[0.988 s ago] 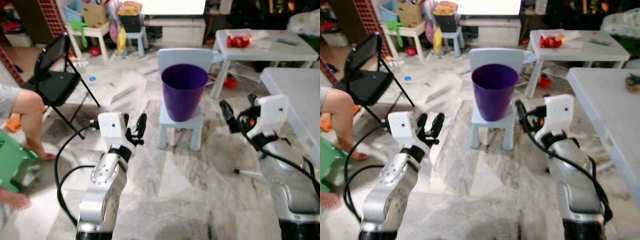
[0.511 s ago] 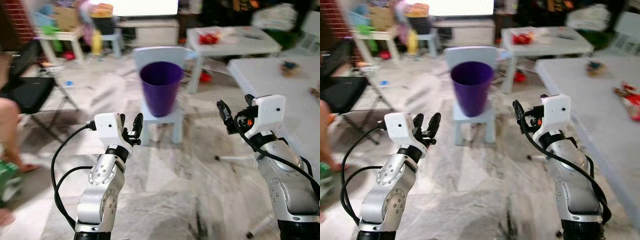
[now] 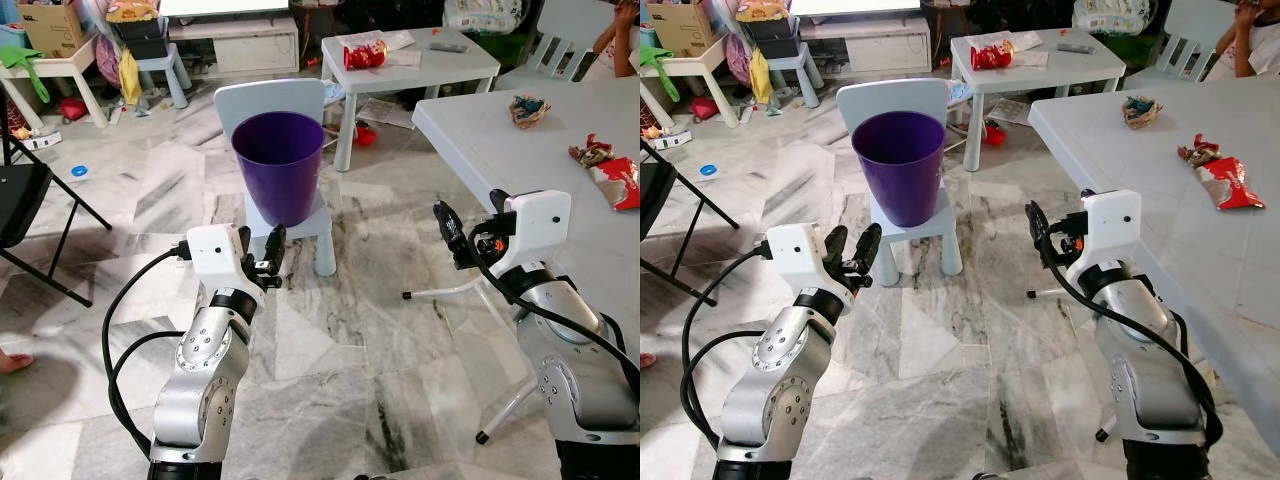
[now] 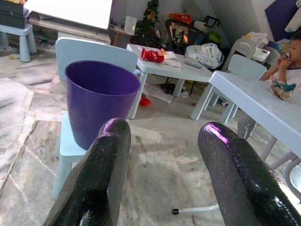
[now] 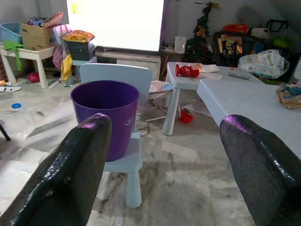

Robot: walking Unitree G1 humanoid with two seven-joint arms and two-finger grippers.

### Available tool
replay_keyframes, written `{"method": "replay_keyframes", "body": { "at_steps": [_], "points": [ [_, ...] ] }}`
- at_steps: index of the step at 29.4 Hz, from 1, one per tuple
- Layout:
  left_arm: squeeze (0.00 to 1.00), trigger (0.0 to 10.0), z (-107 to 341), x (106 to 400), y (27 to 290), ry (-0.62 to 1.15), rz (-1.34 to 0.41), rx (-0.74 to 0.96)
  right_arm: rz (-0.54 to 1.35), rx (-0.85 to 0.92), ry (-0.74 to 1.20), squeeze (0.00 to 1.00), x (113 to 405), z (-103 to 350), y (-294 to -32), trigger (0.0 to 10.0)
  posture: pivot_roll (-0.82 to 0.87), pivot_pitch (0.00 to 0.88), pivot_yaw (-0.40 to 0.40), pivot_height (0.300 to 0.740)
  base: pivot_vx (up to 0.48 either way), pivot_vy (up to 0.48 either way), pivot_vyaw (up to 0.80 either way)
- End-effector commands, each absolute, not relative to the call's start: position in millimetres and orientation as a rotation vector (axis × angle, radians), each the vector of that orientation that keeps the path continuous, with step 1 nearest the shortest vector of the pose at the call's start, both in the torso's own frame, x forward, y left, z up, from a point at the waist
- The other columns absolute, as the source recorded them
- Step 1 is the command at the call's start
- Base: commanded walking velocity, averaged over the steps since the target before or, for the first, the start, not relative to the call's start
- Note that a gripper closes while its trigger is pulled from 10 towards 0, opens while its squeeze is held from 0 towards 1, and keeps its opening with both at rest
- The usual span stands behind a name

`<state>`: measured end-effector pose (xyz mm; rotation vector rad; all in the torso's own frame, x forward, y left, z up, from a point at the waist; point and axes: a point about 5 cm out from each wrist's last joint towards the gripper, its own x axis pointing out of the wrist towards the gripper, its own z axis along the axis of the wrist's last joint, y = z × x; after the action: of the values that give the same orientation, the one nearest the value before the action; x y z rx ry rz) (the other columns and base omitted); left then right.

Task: Picking trash to rubbish bin

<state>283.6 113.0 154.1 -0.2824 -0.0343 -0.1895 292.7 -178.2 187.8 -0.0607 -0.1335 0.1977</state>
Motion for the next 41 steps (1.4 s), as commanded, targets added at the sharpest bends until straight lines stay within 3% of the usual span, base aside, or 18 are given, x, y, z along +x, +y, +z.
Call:
{"method": "replay_keyframes", "body": {
  "at_steps": [1, 12, 28, 41],
  "points": [
    [0.0, 10.0, 155.6, 283.9, 111.1, -0.038, -0.198, -0.297, 0.201, -0.068, -0.137, 0.0, 292.3, 190.4, -177.9, 10.0, -0.03, 0.09, -0.017, 0.74, 0.0, 0.0, -0.8],
    [0.0, 10.0, 154.2, 283.7, 114.1, -0.024, -0.174, -0.31, 0.206, -0.064, -0.142, 0.0, 291.8, 190.7, -177.0, 10.0, -0.03, 0.092, -0.015, 0.74, 0.0, 0.0, -0.77],
    [0.0, 10.0, 152.8, 283.8, 114.5, -0.012, -0.173, -0.306, 0.208, -0.064, -0.145, 0.0, 292.7, 190.7, -176.0, 10.0, -0.02, 0.087, -0.017, 0.74, 0.0, 0.0, 0.0],
    [0.0, 10.0, 151.5, 283.5, 113.2, -0.006, -0.172, -0.306, 0.204, -0.065, -0.143, 0.0, 292.0, 190.3, -177.4, 10.0, -0.02, 0.092, -0.019, 0.74, 0.0, 0.252, 0.0]
  ]
}}
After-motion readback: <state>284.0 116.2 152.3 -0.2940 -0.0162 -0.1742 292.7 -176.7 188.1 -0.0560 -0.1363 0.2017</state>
